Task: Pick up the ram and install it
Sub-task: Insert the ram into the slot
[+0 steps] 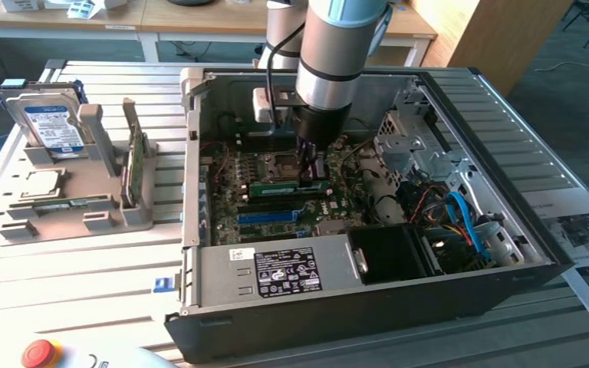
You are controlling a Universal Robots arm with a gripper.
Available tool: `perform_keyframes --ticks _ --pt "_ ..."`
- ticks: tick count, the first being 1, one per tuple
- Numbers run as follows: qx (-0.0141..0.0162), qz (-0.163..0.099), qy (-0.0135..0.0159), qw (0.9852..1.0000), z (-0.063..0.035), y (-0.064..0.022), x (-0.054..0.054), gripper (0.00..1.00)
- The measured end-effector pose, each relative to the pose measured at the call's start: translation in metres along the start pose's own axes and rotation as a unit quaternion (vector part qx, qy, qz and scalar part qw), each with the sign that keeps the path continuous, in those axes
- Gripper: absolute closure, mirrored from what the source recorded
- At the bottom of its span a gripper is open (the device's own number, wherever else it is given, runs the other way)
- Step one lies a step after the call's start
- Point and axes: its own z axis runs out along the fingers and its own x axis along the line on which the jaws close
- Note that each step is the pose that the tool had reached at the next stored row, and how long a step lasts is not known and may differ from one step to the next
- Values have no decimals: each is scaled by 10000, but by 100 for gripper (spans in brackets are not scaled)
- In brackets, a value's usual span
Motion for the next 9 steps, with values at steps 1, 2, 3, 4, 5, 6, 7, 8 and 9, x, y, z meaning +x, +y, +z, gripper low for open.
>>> perform_keyframes --ticks 1,2,3,4,5,6,7,8,9 --pt "-4 0 -1 10000 0 0 0 88" --pt "-7 0 -1 10000 0 0 0 88" --pt "-7 0 -1 10000 1 -1 0 88" --pt "-8 0 -2 10000 1 -1 0 88" --pt "-8 0 -2 10000 1 -1 0 88" --pt "-8 0 -2 10000 1 -1 0 88" --pt "-11 0 -2 10000 1 -1 1 88" --pt "-20 -1 -2 10000 1 -2 2 88" --pt "-26 -1 -2 10000 1 -2 2 88"
